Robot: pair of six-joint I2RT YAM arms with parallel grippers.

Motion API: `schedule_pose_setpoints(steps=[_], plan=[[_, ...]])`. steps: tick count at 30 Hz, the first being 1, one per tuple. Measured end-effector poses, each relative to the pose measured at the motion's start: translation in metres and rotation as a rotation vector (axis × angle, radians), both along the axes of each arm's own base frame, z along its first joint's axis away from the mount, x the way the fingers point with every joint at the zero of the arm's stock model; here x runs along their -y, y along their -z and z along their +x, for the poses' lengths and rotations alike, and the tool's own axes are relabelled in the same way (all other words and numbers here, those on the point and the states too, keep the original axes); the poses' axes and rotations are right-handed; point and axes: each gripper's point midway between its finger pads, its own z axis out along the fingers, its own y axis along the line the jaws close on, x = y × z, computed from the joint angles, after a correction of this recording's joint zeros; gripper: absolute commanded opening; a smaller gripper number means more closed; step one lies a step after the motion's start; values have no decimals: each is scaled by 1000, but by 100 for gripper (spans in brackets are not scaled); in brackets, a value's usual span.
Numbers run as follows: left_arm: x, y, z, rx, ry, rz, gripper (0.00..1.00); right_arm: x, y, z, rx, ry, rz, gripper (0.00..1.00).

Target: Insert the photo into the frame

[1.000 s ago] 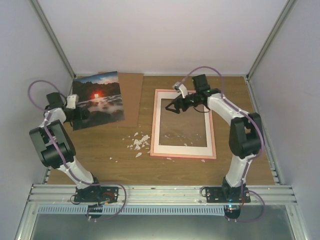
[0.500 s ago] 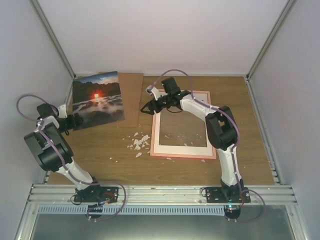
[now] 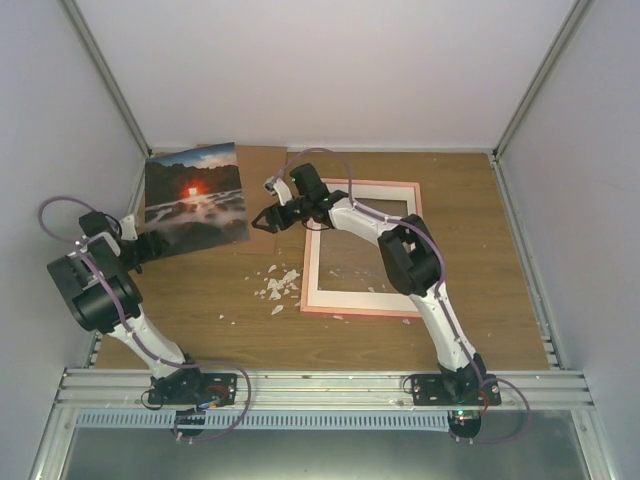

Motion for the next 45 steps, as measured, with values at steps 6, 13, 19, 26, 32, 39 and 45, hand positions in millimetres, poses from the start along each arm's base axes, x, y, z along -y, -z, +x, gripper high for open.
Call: schedule_pose_setpoints(steps=[6, 13, 19, 26, 32, 39, 45], plan=[[8, 3, 5, -1, 42, 28, 75, -25, -2, 24, -9, 101, 51, 65], [38, 6, 18, 21, 178, 71, 66, -31, 15, 36, -47, 167, 66, 58], [44, 6, 18, 32, 216, 82, 71, -39, 30, 34, -64, 181, 59, 54], [40, 2, 4, 26, 164, 10, 81, -61, 21, 30, -32, 179, 101, 52], [6, -7, 1, 18, 53, 3, 84, -71, 21, 27, -23, 189, 115, 49], [-8, 0, 3, 1, -8, -28, 84, -80, 41, 25, -19, 219, 104, 45], [-12, 0, 8, 12, -23, -51, 83, -79, 61, 28, -41, 253, 86, 39]])
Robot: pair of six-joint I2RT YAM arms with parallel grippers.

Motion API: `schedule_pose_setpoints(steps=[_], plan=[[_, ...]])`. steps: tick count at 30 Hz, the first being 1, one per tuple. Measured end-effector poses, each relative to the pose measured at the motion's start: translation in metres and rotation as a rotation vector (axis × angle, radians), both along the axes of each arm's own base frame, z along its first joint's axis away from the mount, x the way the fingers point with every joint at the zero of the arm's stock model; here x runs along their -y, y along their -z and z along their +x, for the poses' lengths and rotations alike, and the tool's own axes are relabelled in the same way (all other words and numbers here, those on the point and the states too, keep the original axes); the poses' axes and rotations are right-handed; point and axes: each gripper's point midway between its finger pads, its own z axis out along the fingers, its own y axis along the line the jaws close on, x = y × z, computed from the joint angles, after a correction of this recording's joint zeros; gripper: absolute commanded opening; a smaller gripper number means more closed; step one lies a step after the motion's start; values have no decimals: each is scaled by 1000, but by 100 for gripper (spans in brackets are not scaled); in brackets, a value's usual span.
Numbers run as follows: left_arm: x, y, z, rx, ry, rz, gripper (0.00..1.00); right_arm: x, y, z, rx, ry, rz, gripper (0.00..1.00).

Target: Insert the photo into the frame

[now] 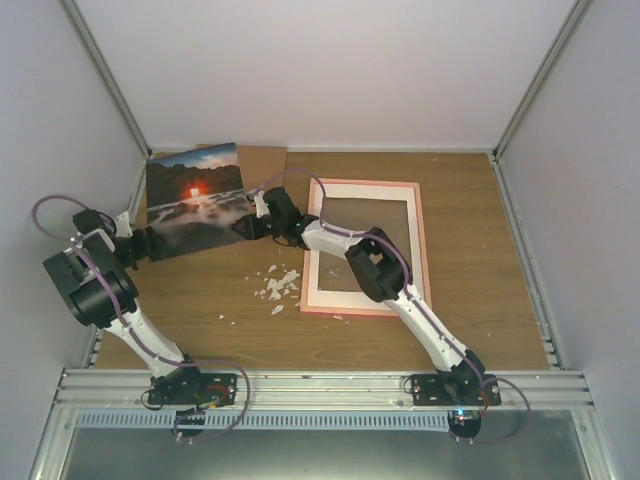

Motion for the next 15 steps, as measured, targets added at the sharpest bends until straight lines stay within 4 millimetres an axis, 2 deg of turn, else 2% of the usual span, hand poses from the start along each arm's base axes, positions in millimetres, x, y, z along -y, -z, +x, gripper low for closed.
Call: schedule_pose_setpoints(steps=[8, 15], plan=[[1, 0, 13, 52, 26, -31, 80, 3, 5, 3, -24, 33, -11, 31], [13, -3, 25, 126, 74, -93, 79, 3, 7, 1, -34, 30, -16, 29]])
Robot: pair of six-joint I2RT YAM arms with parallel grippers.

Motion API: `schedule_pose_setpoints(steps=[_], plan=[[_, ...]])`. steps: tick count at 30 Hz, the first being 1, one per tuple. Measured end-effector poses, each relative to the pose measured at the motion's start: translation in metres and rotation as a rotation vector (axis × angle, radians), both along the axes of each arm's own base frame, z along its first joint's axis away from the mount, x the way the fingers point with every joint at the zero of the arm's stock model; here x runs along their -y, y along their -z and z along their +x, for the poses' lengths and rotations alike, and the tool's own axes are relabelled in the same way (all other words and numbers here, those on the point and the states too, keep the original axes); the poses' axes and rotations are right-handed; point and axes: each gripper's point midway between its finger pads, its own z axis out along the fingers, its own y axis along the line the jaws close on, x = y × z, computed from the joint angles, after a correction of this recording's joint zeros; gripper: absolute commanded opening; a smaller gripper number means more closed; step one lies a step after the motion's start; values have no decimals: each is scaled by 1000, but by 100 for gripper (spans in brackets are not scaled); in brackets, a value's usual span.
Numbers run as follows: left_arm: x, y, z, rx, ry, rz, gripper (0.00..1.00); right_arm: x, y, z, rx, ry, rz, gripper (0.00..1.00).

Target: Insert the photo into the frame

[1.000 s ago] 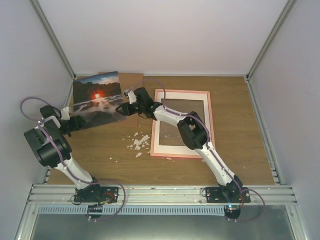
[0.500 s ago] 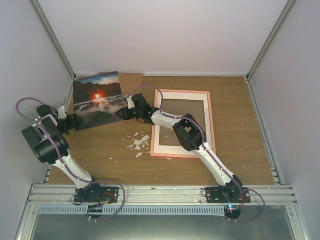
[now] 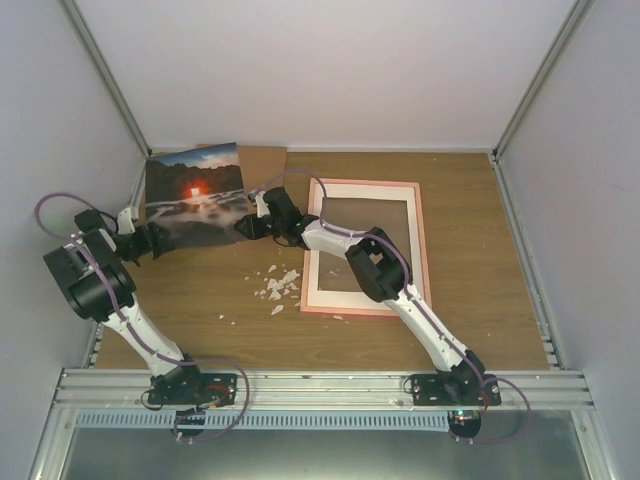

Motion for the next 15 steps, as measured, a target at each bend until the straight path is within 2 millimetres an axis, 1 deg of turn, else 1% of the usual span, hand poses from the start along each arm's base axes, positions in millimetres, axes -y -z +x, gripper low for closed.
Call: schedule_pose_setpoints(steps=[3, 7, 9, 15], plan=[[12, -1, 5, 25, 35, -33, 79, 0, 0, -1, -3, -4, 0, 28], [38, -4, 7, 56, 100, -101, 82, -1, 1, -3, -11, -18, 3, 28], [49, -6, 6, 78, 125, -139, 85, -1, 1, -4, -13, -21, 3, 27], [71, -12, -6, 104, 149, -244, 95, -1, 2, -8, -23, -38, 7, 27]])
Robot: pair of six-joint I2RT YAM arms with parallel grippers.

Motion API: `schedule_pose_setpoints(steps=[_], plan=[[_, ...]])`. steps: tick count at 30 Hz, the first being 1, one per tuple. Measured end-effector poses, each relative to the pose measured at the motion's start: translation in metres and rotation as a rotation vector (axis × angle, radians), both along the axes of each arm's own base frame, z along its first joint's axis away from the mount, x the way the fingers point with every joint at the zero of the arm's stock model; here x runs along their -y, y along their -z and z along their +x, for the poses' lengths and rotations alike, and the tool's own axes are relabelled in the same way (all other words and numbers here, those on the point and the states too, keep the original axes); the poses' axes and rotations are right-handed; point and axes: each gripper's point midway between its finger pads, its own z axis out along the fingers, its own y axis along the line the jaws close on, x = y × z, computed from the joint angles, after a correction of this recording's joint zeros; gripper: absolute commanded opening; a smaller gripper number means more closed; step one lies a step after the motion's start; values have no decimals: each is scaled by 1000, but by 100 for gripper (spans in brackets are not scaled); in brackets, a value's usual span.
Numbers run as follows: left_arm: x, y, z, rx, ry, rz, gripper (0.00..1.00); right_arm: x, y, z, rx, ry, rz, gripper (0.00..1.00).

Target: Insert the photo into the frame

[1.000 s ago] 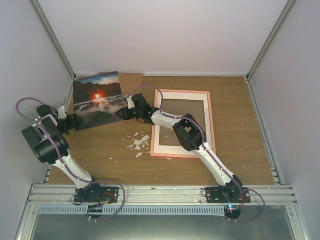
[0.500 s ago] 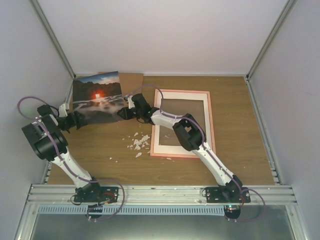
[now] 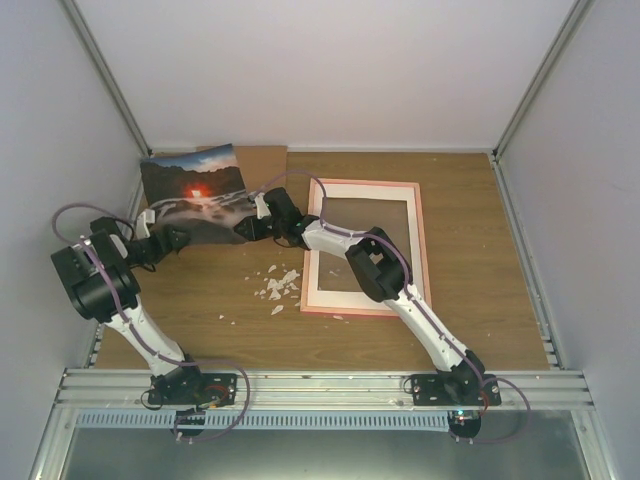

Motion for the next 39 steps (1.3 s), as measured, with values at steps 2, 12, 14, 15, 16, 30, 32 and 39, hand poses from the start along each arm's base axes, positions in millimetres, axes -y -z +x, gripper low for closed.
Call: schedule_pose_setpoints(steps=[2, 12, 14, 15, 16, 30, 32, 39], plan=[[3, -2, 0, 2, 2, -28, 98, 0, 0, -1, -1, -2, 1, 27], [18, -33, 6, 65, 24, -98, 99, 0, 0, -1, 1, -6, 6, 27], [21, -45, 7, 95, 40, -103, 99, 0, 0, -1, 1, -6, 6, 28], [22, -49, 8, 107, 45, -102, 99, 0, 0, -1, 1, -7, 6, 28], [22, -52, 9, 117, 50, -102, 99, 0, 0, -1, 1, -7, 7, 28], [-10, -60, 29, 89, -59, -103, 72, 0, 0, -1, 11, -11, 10, 29], [-22, -57, 27, 69, -104, -98, 66, 0, 0, -2, 14, -12, 9, 30], [-35, -49, 24, 37, -152, -78, 34, -1, -3, -4, 16, -27, 13, 41]])
